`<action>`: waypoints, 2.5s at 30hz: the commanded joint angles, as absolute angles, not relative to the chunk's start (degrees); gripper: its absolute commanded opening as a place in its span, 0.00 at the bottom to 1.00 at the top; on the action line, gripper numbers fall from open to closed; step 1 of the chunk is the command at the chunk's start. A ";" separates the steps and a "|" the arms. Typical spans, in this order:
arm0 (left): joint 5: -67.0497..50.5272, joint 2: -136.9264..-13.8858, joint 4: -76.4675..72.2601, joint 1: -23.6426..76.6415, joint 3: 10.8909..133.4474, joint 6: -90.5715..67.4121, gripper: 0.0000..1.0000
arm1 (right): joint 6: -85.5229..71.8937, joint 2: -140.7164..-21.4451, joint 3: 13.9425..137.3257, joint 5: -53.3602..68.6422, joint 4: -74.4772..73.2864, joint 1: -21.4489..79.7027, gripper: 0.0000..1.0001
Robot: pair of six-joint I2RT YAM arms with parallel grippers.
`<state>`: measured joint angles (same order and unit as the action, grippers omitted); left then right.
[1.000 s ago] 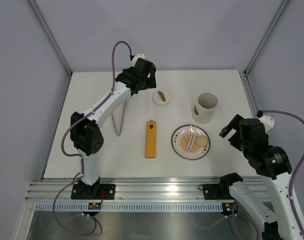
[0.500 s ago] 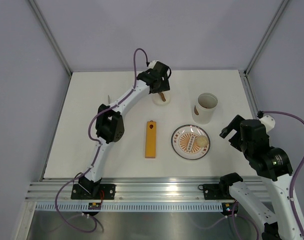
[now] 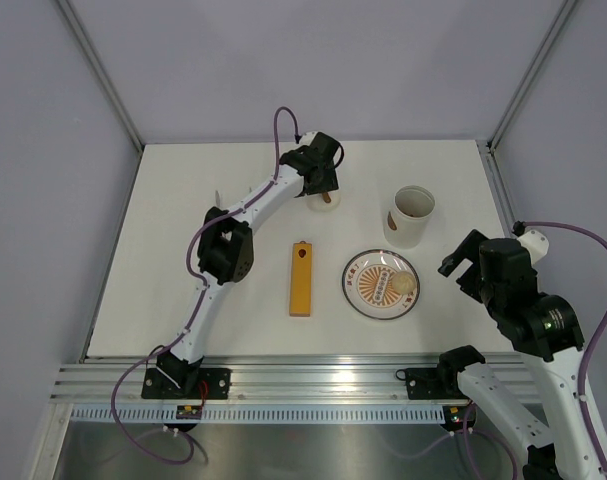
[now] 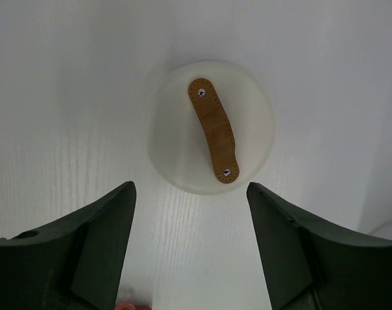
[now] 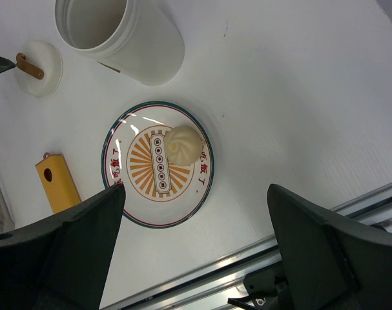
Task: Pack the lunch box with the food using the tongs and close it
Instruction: Move the box lid to the center of the board, then pick up the box lid from the center of the board.
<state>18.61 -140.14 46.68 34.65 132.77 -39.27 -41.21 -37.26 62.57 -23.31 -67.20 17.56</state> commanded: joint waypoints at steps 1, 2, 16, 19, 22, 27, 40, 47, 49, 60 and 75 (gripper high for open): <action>18.02 -140.89 44.30 34.72 135.52 -38.67 0.71 | -40.87 -37.97 63.02 -23.73 -66.09 17.67 0.99; 18.02 -141.32 44.21 34.72 135.88 -38.58 0.71 | -40.78 -38.06 63.10 -23.64 -66.01 17.67 0.99; 16.70 -147.13 43.24 34.45 141.24 -37.97 0.59 | -40.69 -38.58 63.11 -23.73 -66.01 17.67 1.00; 15.65 -147.48 43.15 34.28 141.33 -37.88 0.49 | -40.78 -38.58 62.93 -23.82 -66.00 17.67 0.99; 15.21 -147.22 43.59 34.28 140.98 -37.27 0.40 | -40.69 -38.58 62.84 -23.64 -66.00 17.75 1.00; 12.75 -143.45 40.96 34.45 133.36 -36.56 0.27 | -40.78 -38.67 62.58 -23.47 -65.65 17.67 0.99; 8.53 -135.44 36.30 37.00 121.03 -33.31 0.06 | -40.52 -39.20 62.49 -23.03 -65.21 17.67 1.00; 5.01 -130.96 34.37 39.72 113.57 -33.22 0.06 | -41.04 -39.46 61.79 -21.89 -64.34 17.67 0.99; 4.83 -129.99 34.19 40.16 112.51 -33.49 0.08 | -41.13 -39.81 61.70 -21.27 -63.99 17.75 0.99; 6.59 -119.28 41.55 41.66 110.57 -30.59 0.49 | -39.12 -43.41 63.46 -16.35 -60.04 17.75 0.99; -0.53 -78.51 47.97 21.19 86.14 -29.54 0.76 | -29.45 -63.17 75.66 -10.02 -48.79 22.48 0.99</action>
<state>2.17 -83.26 45.28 22.85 88.29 -31.16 -32.95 -58.61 72.07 -11.05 -54.26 20.08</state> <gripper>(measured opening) 0.749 0.993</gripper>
